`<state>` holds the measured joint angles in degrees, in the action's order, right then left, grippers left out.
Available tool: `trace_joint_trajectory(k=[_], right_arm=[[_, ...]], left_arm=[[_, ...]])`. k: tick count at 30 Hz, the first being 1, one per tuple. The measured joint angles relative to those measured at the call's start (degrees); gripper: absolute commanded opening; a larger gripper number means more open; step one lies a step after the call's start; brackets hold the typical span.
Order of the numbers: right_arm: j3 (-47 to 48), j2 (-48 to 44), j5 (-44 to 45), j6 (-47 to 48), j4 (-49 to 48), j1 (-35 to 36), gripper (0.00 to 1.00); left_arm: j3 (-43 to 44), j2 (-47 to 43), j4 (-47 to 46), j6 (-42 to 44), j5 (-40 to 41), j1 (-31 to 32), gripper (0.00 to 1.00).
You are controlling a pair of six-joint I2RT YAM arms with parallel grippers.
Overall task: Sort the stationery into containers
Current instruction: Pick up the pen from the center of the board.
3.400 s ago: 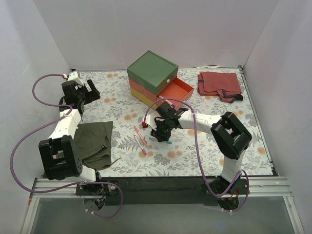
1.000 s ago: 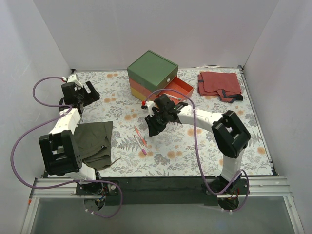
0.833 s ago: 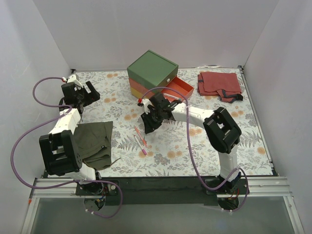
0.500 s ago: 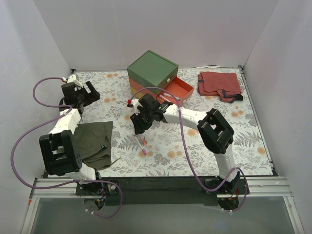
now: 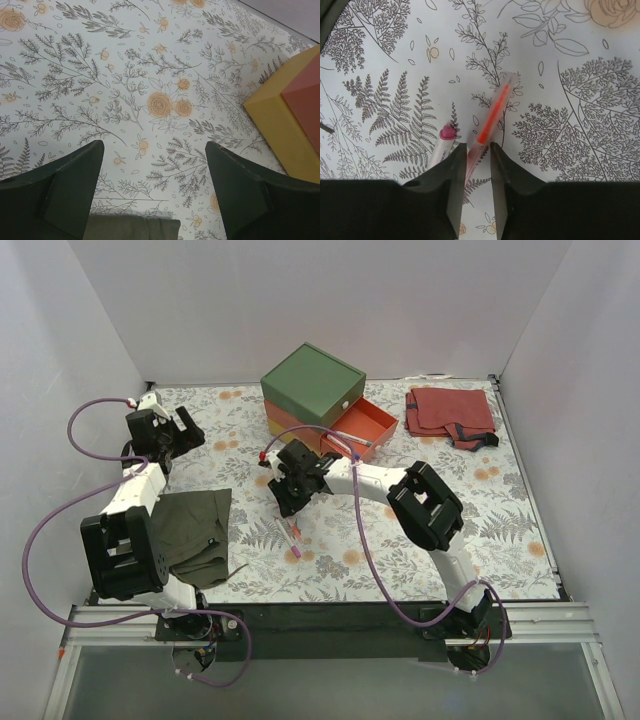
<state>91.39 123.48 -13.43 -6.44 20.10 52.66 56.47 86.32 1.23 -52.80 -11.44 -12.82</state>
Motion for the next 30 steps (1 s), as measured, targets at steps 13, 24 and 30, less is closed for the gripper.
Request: trace_joint_trajectory(k=[13, 24, 30], right_arm=[[0.50, 0.63, 9.75, 4.04, -1.73, 4.92, 0.01], [-3.93, -11.28, 7.98, 17.77, 4.09, -1.55, 0.01], [-2.58, -26.12, 2.71, 34.14, 6.78, -3.26, 0.01]], left_arm=[[-0.61, 0.39, -1.51, -0.13, 0.33, -0.20, 0.84], [1.73, 0.48, -1.27, -0.09, 0.24, -0.63, 0.84], [2.64, 0.59, -1.31, -0.61, 0.20, -0.90, 0.83]])
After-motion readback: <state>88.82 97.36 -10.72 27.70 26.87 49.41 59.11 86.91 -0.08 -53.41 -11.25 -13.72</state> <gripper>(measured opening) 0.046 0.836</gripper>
